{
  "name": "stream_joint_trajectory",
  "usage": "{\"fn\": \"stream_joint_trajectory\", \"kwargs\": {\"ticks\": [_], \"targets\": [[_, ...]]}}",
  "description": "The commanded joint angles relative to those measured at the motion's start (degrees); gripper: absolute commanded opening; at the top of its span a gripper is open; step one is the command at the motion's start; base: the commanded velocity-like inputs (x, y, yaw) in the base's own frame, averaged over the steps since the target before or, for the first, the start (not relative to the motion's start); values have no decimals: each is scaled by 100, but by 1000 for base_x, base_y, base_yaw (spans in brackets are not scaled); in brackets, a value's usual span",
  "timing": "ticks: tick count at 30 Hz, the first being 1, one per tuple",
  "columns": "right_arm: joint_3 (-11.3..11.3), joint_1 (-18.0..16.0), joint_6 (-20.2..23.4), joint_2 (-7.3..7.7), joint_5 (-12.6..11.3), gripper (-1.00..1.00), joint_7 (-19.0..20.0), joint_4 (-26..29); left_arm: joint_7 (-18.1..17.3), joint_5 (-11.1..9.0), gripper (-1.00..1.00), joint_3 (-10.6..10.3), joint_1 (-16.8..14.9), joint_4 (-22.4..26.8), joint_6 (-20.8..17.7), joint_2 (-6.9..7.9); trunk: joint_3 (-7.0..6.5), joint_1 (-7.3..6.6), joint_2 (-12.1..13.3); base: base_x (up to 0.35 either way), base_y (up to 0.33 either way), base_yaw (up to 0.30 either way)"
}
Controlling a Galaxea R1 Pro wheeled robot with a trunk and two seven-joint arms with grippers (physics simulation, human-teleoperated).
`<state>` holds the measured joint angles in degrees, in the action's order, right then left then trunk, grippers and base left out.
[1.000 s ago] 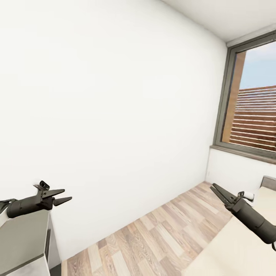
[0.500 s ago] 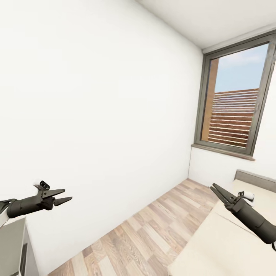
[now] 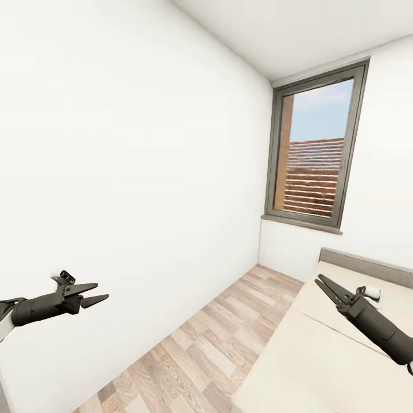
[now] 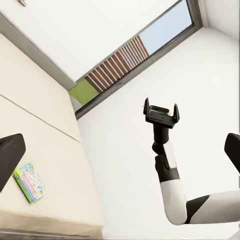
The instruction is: Put all the toys in the child's room - the three board games (two on the bed and one on the table), the two jigsaw puzzles on the table, and the tennis ball on the table - inside the toy box on the table in the child's room.
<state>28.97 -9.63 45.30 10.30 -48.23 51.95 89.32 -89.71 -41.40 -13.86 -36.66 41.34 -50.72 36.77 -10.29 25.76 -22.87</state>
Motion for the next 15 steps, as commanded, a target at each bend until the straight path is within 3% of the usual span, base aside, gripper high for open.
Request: {"fn": "stream_joint_trajectory", "kwargs": {"ticks": [1, 11, 15], "targets": [[3, -4, 31, -1, -13, 100, 8, -3, -29, -16, 100, -29, -5, -3, -61, 7, -1, 3, -5, 0, 0, -278], [8, -4, 31, 6, -12, 100, 8, -59, -29, -5, 100, -21, -6, -3, -61, -2, -39, 3, -5, 0, 0, -276], [12, -4, 31, 7, -13, 100, 8, -137, -29, 2, 100, -19, -4, -3, -61, -6, -52, 3, -5, 0, 0, -165]]}}
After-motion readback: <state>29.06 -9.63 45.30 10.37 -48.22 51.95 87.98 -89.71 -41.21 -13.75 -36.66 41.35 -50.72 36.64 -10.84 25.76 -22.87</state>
